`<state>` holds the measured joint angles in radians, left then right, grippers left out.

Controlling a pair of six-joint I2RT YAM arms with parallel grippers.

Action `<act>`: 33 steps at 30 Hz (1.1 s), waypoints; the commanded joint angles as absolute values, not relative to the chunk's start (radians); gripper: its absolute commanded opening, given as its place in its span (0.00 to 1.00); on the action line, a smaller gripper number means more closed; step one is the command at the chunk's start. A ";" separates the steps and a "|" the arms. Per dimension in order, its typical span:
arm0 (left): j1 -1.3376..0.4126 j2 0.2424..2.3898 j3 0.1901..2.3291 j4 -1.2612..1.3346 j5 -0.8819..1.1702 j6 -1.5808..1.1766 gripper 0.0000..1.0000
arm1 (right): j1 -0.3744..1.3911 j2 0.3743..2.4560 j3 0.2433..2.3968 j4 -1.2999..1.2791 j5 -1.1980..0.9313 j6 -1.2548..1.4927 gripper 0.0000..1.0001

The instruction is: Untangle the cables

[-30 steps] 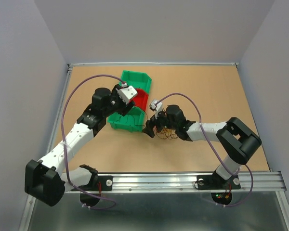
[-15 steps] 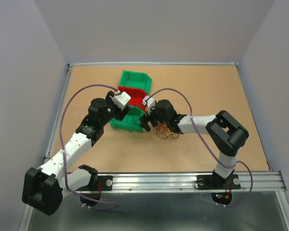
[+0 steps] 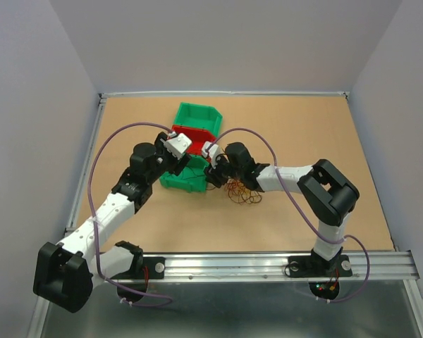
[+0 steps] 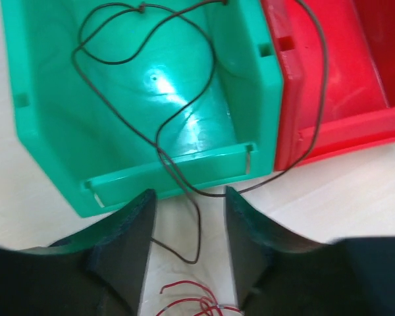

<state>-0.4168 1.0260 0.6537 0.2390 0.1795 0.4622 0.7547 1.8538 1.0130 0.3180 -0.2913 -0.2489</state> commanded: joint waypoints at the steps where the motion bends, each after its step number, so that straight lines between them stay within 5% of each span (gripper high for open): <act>1: -0.408 1.064 0.675 0.273 0.183 0.462 0.75 | 0.764 1.802 1.037 0.305 -0.393 -0.299 0.49; 4: -0.403 1.098 0.687 0.264 0.186 0.462 0.75 | 0.764 1.793 1.045 0.301 -0.393 -0.293 0.09; 6: -0.400 1.120 0.696 0.264 0.183 0.463 0.75 | 0.765 1.792 1.051 0.301 -0.394 -0.287 0.01; 33: -0.176 1.370 0.842 0.193 0.390 0.382 0.73 | 0.822 1.942 1.359 0.374 -0.422 -0.083 0.00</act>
